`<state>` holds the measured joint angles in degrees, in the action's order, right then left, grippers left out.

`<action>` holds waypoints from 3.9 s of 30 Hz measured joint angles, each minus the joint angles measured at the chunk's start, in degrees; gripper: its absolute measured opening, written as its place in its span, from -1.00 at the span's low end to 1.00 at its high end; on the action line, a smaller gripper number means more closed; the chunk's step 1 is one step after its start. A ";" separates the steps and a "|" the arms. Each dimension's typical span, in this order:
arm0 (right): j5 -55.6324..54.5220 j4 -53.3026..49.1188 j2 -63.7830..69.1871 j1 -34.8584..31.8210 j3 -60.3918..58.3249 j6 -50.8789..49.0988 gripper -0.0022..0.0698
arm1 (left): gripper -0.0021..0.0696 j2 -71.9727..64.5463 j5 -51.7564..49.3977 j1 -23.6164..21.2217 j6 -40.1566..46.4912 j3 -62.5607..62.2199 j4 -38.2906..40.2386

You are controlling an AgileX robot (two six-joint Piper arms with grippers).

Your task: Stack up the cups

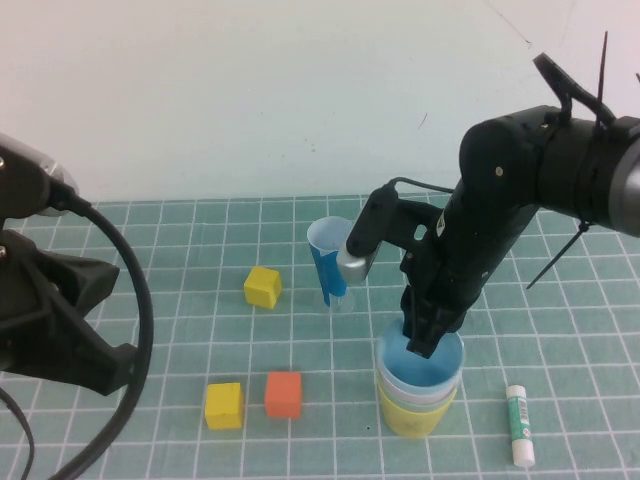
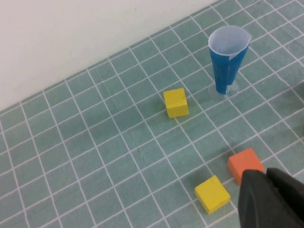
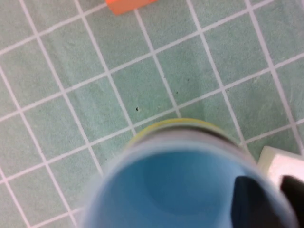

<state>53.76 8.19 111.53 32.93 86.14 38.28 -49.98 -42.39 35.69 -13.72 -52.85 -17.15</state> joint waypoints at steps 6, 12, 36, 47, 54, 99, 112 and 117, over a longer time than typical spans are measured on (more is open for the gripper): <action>-0.14 -0.35 0.02 0.00 0.00 -1.09 -0.08 | -0.94 0.00 0.00 0.00 0.00 0.00 0.00; 0.75 -4.72 -2.87 0.00 0.00 -1.46 -0.15 | -0.94 0.00 -0.57 0.00 -0.03 0.00 -9.60; -10.79 -14.40 -72.10 -0.10 -36.29 -13.72 -0.94 | -0.95 21.19 19.52 0.00 -10.27 29.06 -13.94; -21.64 -8.71 -103.82 -0.10 -64.45 -18.00 -0.94 | -0.95 21.31 28.47 0.00 -13.66 30.62 -14.43; -17.96 -7.39 -104.42 -0.10 -66.04 -19.13 -0.94 | -0.95 21.31 29.24 0.00 -13.66 30.62 -15.04; -17.03 -6.75 -104.42 -0.10 -66.99 -19.26 -0.94 | -0.95 46.14 42.39 -27.93 -3.91 54.05 12.33; -16.94 -6.71 -104.42 -0.10 -67.03 -19.26 -0.94 | -0.95 50.58 24.88 -28.53 -0.06 53.94 19.25; -16.94 -6.62 -104.42 -0.10 -67.03 -19.26 -0.94 | -0.95 50.66 24.80 -28.63 3.10 53.94 20.72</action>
<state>36.82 1.58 7.11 32.82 19.10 19.01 0.68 -17.59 7.06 -10.62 1.09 3.57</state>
